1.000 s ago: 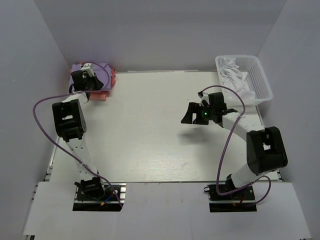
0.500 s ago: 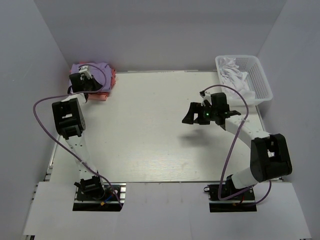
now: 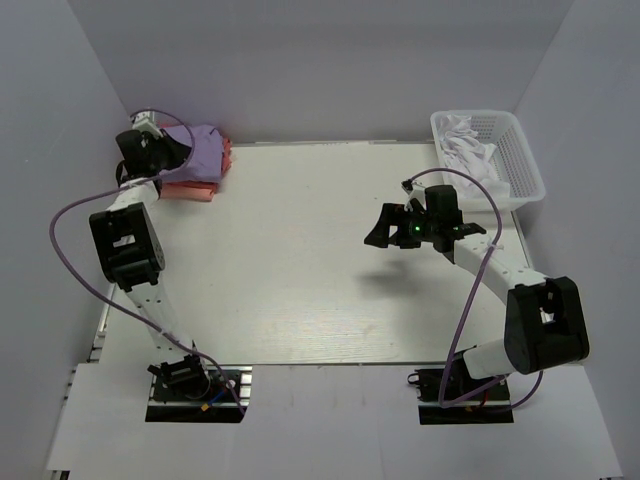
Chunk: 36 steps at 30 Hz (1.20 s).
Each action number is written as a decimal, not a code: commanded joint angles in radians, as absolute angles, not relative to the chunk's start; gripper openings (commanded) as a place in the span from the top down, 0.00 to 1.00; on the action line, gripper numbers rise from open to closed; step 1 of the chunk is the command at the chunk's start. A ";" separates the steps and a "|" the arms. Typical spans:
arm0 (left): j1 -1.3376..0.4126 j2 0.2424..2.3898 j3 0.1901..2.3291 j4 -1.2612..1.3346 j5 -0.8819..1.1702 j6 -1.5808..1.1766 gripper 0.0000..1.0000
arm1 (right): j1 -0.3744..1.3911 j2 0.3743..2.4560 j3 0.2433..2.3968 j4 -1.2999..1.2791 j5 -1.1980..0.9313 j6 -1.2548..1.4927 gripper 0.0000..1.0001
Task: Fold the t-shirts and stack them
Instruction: Smooth out wrinkles on the folded tshirt
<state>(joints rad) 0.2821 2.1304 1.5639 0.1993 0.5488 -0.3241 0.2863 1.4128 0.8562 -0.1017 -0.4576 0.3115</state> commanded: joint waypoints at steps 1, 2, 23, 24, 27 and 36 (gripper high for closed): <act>0.295 2.007 1.566 0.229 0.500 -0.333 1.00 | 0.287 1.408 0.859 -0.069 -0.482 0.322 0.09; 0.304 2.006 1.551 0.244 0.486 -0.333 1.00 | 0.290 1.407 0.858 -0.071 -0.479 0.324 0.09; 0.390 2.350 1.660 0.103 0.615 -0.408 1.00 | 0.287 1.411 0.867 -0.100 -0.417 0.311 0.09; 0.390 2.359 1.660 0.103 0.650 -0.408 1.00 | 0.287 1.401 0.861 -0.097 -0.419 0.311 0.09; 0.399 2.286 1.626 0.152 0.669 -0.422 1.00 | 0.287 1.358 0.844 -0.098 -0.414 0.311 0.09; 0.347 1.824 1.402 0.199 0.660 -0.367 0.00 | 0.290 1.228 0.709 -0.032 -0.476 0.336 0.09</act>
<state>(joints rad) 0.3580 2.0434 1.4498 0.1513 0.6594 -0.4107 0.2863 1.2884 0.7536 -0.0769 -0.4431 0.3298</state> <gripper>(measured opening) 0.986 0.907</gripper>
